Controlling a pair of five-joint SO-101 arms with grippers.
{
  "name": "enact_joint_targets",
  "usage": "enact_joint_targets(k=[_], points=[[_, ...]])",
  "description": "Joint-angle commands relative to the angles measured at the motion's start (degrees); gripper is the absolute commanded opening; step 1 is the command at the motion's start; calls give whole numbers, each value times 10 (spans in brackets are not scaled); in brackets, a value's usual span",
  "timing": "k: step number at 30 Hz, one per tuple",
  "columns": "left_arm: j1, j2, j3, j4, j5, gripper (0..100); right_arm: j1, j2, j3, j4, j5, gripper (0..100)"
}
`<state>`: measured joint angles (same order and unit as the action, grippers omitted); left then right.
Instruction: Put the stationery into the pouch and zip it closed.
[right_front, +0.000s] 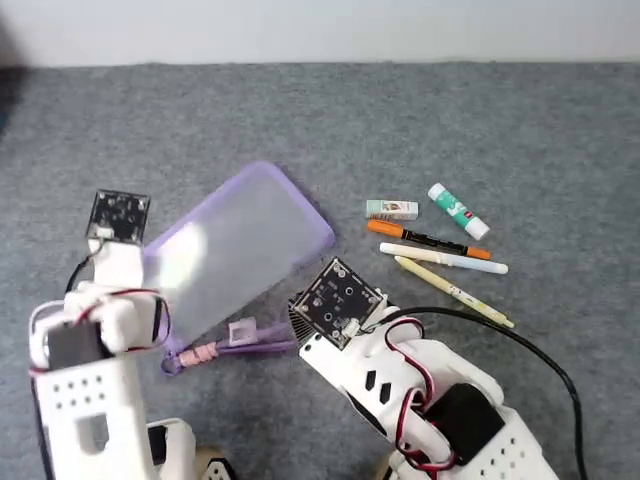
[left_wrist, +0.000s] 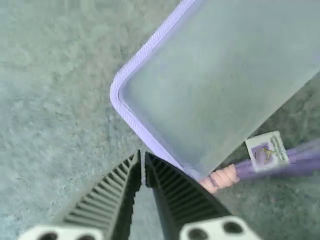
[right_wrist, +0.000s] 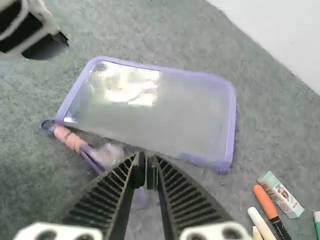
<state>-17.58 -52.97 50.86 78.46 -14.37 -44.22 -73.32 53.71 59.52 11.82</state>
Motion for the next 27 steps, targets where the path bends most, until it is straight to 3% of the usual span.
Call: enact_joint_targets(k=[1, 11, 20, 23, 27], points=[[-1, 36, -50, 4, -4, 13, 7, -7, -1, -15, -8, 8], [-7, -4, -80, 16, -4, 13, 93, -3, -1, -11, -76, 8], [-205, -4, -82, -1, -3, 13, 92, 196, -127, 44, -135, 11], [-236, -4, -82, 8, -3, 13, 86, 285, -195, 70, -135, 12], [-257, -6, -83, 17, -3, 13, 25, 401, -275, 128, -120, 13]])
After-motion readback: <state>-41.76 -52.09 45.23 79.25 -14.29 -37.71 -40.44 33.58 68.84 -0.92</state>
